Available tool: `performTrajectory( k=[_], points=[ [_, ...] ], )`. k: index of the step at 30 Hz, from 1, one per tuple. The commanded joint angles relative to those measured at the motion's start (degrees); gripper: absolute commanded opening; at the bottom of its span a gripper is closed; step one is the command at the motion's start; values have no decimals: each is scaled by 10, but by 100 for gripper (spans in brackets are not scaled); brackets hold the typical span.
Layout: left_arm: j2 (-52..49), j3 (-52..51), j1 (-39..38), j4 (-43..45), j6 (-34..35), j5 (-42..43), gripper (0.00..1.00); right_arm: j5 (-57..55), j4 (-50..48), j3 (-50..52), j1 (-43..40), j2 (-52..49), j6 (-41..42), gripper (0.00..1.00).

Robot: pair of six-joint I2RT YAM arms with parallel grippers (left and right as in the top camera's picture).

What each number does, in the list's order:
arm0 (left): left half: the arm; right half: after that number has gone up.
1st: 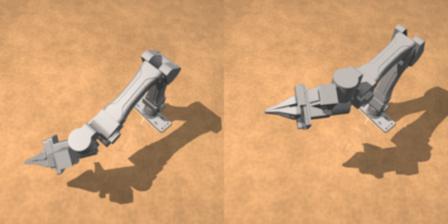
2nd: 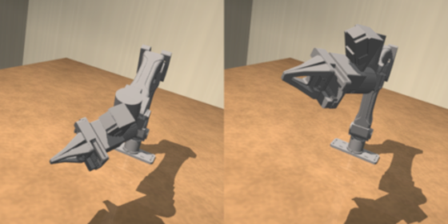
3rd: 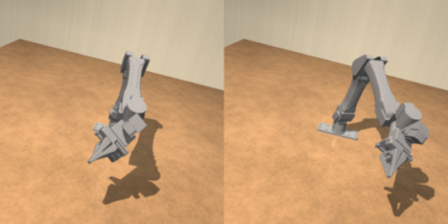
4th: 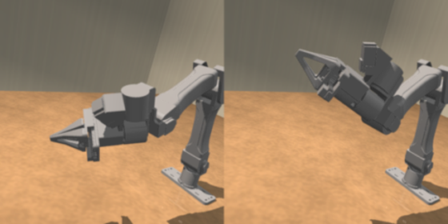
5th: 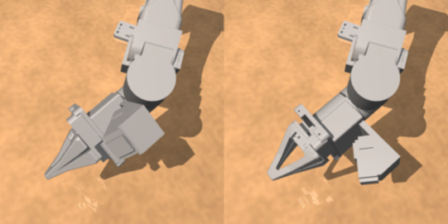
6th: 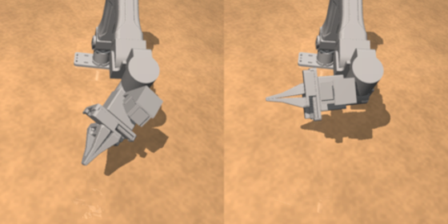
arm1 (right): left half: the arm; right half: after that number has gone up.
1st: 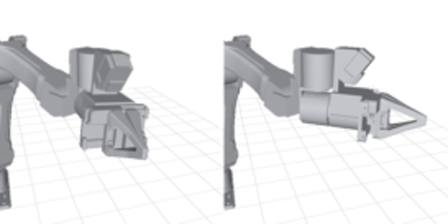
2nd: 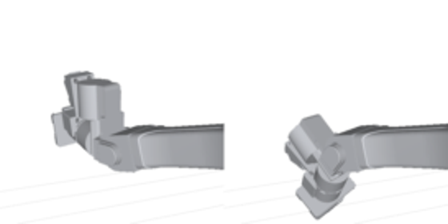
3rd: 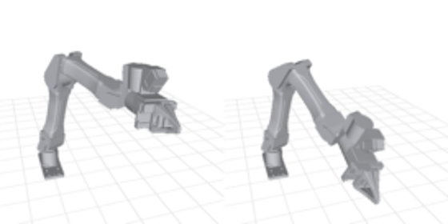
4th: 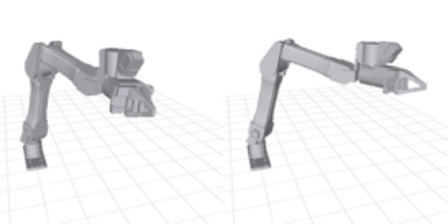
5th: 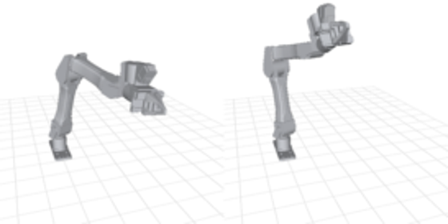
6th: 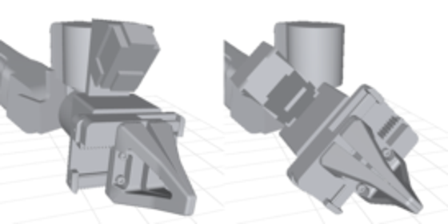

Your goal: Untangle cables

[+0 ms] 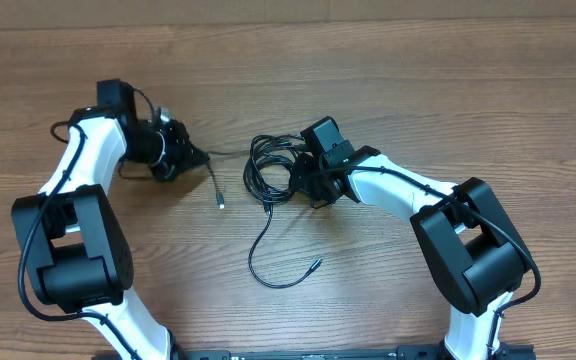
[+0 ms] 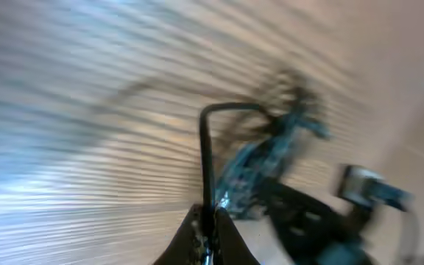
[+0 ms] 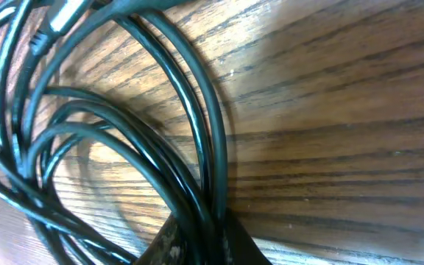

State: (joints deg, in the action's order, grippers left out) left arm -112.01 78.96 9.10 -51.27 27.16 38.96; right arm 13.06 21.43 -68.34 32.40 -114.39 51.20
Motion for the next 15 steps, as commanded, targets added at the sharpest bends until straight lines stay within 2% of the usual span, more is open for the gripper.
performTrajectory(
  k=[1, 3, 4, 5, 7, 10, 13, 15],
  points=[
    [-5, 10, -19, -21, -19, -167, 15, -15, -1, 1, 2, -5, -2, 12],
    [-5, 11, -25, -25, -23, -172, 33, -15, -1, 1, 2, -5, -2, 12],
    [-5, 22, -28, -39, -41, -172, 55, -15, 0, 1, 2, -5, -2, 12],
    [-5, 53, -30, -76, -47, -183, 64, -15, -1, 1, 2, -5, -2, 13],
    [-5, 103, -39, -120, -52, -186, 64, -15, -1, 1, 2, -5, -2, 13],
    [-5, 111, -85, -107, -56, -195, 58, -14, -1, 1, 2, -5, -2, 13],
    [-5, 110, -131, -70, -55, -239, 73, -14, -1, 1, 2, -5, -2, 12],
    [-5, 105, -172, -28, -53, -282, 58, -14, 0, 1, 2, -5, -2, 12]
  ],
)
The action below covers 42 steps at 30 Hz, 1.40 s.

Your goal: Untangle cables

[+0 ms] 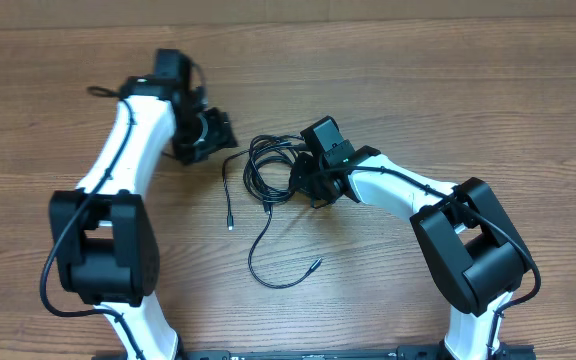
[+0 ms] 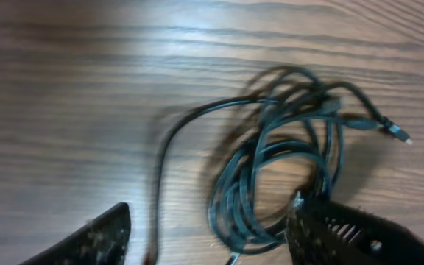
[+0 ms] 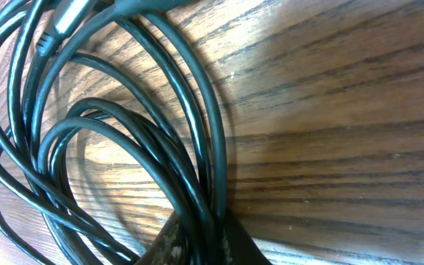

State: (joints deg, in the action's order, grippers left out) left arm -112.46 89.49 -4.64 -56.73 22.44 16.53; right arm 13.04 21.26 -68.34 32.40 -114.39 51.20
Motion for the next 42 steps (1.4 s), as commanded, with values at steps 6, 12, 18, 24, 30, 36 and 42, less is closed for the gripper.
performTrajectory(
  k=[6, 12, 18, 24, 30, 36, 42],
  points=[
    [0, -59, -108, 123, 47, -112, 39, -14, 1, 1, 2, -5, -2, 12],
    [0, -134, -126, 207, 50, -119, 30, -14, 1, 1, 2, -5, -2, 13],
    [0, -179, -126, 262, 61, -144, 24, -14, 1, 1, 2, -5, -2, 13],
    [0, -163, -126, 270, 61, -140, 24, -14, 1, 1, 2, -5, -2, 13],
    [0, -160, -125, 269, 60, -134, 4, -14, 1, 1, 2, -5, -2, 13],
    [9, -130, -73, 255, 59, 102, 4, -14, 3, 1, 2, -5, -2, 13],
    [9, -129, 73, 257, 58, 478, 4, -15, 3, 1, 2, -5, -3, 13]
  ],
)
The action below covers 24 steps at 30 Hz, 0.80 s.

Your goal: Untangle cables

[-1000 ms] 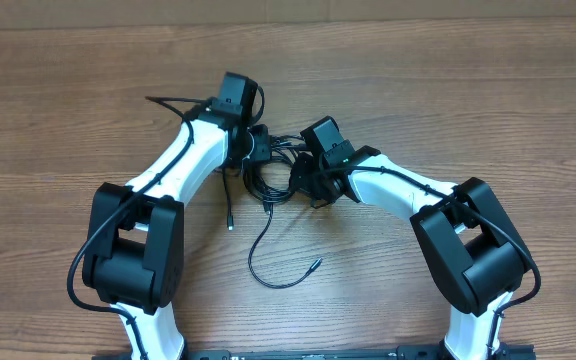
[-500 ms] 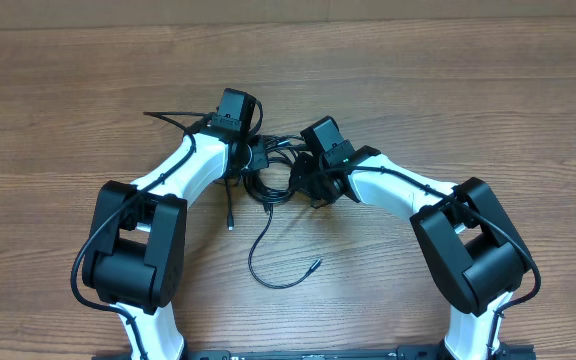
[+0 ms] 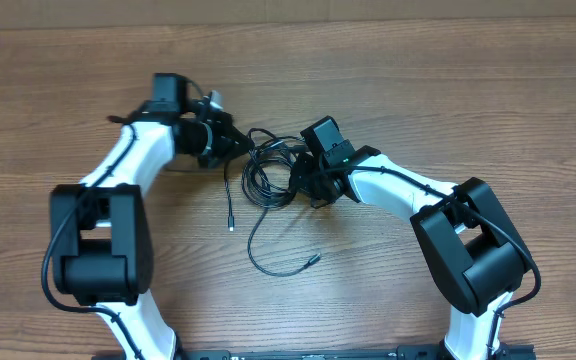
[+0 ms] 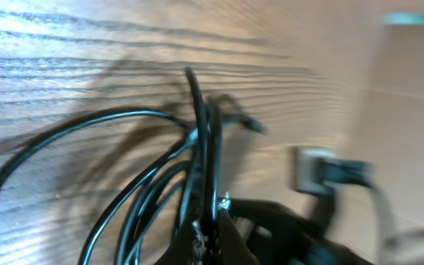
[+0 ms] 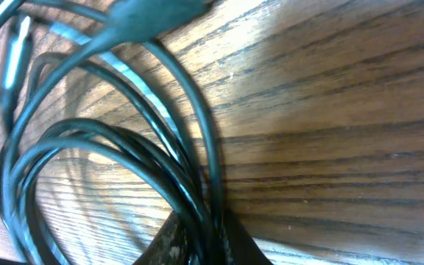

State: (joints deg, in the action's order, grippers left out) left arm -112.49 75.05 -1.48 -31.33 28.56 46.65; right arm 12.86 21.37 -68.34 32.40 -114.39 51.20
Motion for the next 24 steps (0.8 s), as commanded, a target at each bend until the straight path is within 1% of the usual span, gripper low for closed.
performTrajectory(
  k=[1, 6, 8, 11, 14, 16, 19, 20, 22, 24],
  points=[
    [9, 15, 58, 6, -3, 196, 4, -13, 2, 1, 2, -5, -4, 13],
    [9, 15, 132, 5, -3, 253, 4, -13, 2, 1, 2, -5, -4, 13],
    [9, 15, 160, 2, -5, 252, 4, -14, 2, 1, 2, -5, -4, 13],
    [9, 15, 194, -17, -45, 242, 4, -19, 2, 1, 2, -5, -4, 13],
    [9, 15, 219, -80, -74, 168, 4, -19, 2, 1, 2, -5, -4, 13],
    [9, 15, 233, -117, -81, 117, 4, -19, 2, 1, 2, -5, -4, 12],
    [9, 15, 252, -147, -82, 26, 4, -19, 2, 1, 2, -5, -5, 13],
    [9, 15, 264, -165, -79, -55, 4, -19, 2, 1, 2, -5, -4, 13],
    [9, 15, 279, -195, -56, -163, 4, -19, 1, 1, 2, -5, -4, 13],
    [9, 15, 285, -198, -52, -202, 4, -19, 0, 1, 2, -5, -4, 13]
  ],
)
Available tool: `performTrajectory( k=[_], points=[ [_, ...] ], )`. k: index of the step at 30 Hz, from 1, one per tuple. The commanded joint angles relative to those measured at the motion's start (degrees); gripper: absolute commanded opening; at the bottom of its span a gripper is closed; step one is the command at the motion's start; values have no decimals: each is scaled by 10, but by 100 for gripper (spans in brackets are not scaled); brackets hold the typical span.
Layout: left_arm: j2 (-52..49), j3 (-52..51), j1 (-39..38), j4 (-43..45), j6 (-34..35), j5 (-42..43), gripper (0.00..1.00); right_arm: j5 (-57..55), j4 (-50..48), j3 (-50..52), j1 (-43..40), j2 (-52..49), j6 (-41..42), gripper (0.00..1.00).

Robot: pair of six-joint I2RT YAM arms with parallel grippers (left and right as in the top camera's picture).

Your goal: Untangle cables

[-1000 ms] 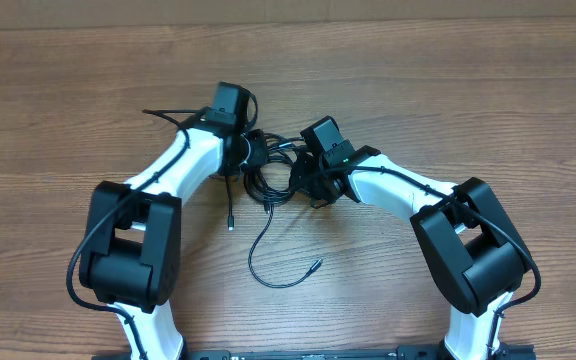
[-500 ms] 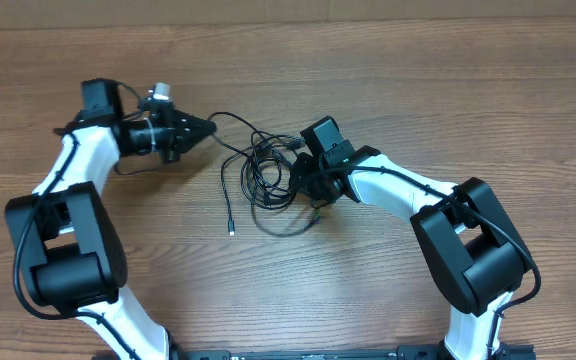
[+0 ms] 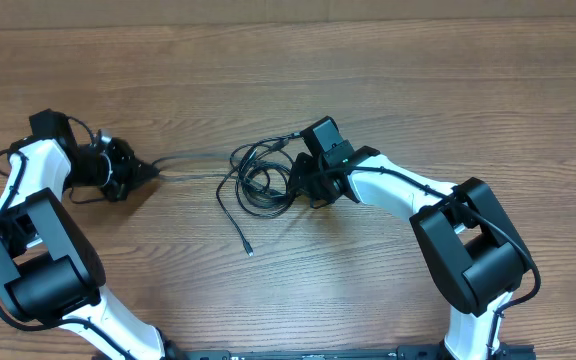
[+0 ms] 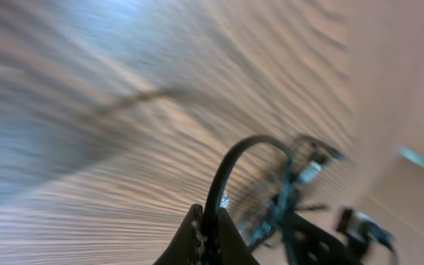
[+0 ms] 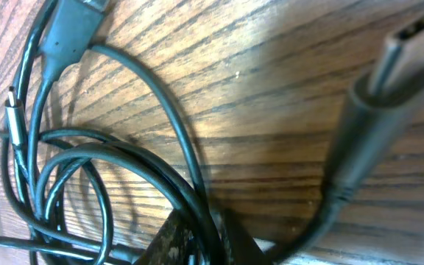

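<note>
A tangle of black cables (image 3: 258, 180) lies mid-table. My right gripper (image 3: 296, 180) is shut on the bundle's right side; in the right wrist view its fingers (image 5: 169, 234) pinch several black strands (image 5: 109, 154), with a USB-C plug (image 5: 411, 46) at top right. My left gripper (image 3: 140, 172) is at the far left, shut on one black cable (image 4: 230, 165) that stretches right to the bundle. A loose cable end (image 3: 249, 252) trails toward the front.
The wooden table (image 3: 448, 90) carries nothing else. The left arm (image 3: 38, 160) bends at the far left edge; the right arm (image 3: 418, 195) reaches in from the right.
My left gripper was next to the bundle's top left, shut on a strand; now it is far left with that cable drawn out. The bundle shifted, and the loose end lies closer in.
The left gripper stood left of the bundle, shut on a cable. Then it was open near the bundle. Then it was shut on a strand at the bundle's edge. Now it holds that strand far left. The right gripper stayed shut on the bundle throughout.
</note>
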State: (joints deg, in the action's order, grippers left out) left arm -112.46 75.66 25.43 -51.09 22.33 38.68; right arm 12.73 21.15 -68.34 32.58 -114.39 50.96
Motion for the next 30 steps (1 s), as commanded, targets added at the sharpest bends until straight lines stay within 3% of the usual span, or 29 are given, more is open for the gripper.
performTrajectory(
  k=[1, 2, 4, 6, 11, 15, 19, 23, 26, 28, 29, 30],
  points=[
    [8, 9, 16, -1, 11, -124, 6, -18, 2, 1, 0, -5, -2, 13],
    [8, 9, 15, -1, 11, -111, 11, -18, 2, 1, 0, -5, -2, 13],
    [8, 9, 12, -10, 10, -53, 50, -18, 2, 1, 0, -5, -2, 13],
    [8, 9, 1, -37, 10, -20, 63, -18, 2, 1, 0, -5, -2, 13],
    [8, 9, -46, -39, 12, -19, 63, -18, 2, 1, 0, -5, -2, 13],
    [8, 9, -141, 17, 64, -20, 75, -18, 0, 1, 0, -5, -2, 13],
    [8, 9, -225, 50, 109, -56, 80, -18, 2, 1, 0, -5, -2, 13],
    [8, 9, -284, 50, 154, -127, 75, -18, 2, 1, 0, -5, -2, 13],
    [8, 9, -318, 53, 175, -175, 55, -18, 2, 1, 0, -5, -2, 13],
    [8, 9, -331, 57, 182, -204, 31, -18, 2, 1, 0, -5, -2, 13],
    [8, 9, -331, 58, 182, -211, 25, -18, 2, 1, 0, -5, -2, 13],
    [8, 9, -331, 59, 182, -218, 13, -18, 2, 1, 0, -5, -2, 13]
  ],
)
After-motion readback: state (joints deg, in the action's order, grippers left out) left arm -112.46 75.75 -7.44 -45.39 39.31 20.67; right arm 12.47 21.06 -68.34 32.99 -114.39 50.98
